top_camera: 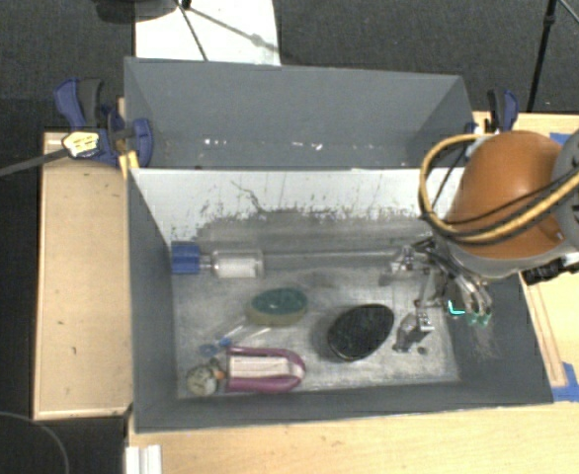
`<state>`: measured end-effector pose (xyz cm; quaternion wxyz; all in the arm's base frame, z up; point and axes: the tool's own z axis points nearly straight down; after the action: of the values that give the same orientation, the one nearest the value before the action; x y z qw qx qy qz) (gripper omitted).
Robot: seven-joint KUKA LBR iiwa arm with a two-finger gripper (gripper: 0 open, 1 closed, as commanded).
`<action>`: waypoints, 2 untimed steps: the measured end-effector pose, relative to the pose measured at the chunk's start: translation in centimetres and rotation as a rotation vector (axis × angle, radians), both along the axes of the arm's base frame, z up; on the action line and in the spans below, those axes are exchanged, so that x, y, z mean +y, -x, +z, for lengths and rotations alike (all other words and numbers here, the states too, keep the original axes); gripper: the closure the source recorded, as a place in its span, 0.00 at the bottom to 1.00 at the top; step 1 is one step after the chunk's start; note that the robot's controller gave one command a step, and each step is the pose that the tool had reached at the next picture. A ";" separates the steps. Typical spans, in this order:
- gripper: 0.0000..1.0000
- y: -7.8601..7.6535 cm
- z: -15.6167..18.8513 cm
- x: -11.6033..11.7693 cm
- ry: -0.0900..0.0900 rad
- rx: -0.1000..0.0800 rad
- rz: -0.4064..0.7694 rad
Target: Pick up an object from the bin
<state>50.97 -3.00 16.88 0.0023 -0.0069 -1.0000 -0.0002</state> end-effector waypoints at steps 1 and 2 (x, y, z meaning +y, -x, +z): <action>0.00 -0.5 -9.6 2.2 0.000 -0.010 0.220; 1.00 -0.6 -9.4 2.2 0.001 -0.014 0.220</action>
Offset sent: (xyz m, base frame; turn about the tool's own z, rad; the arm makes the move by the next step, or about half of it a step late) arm 0.0034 0.0221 -0.0969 -0.2215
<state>51.62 -0.83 7.49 -0.0049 0.1032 -0.9947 0.0005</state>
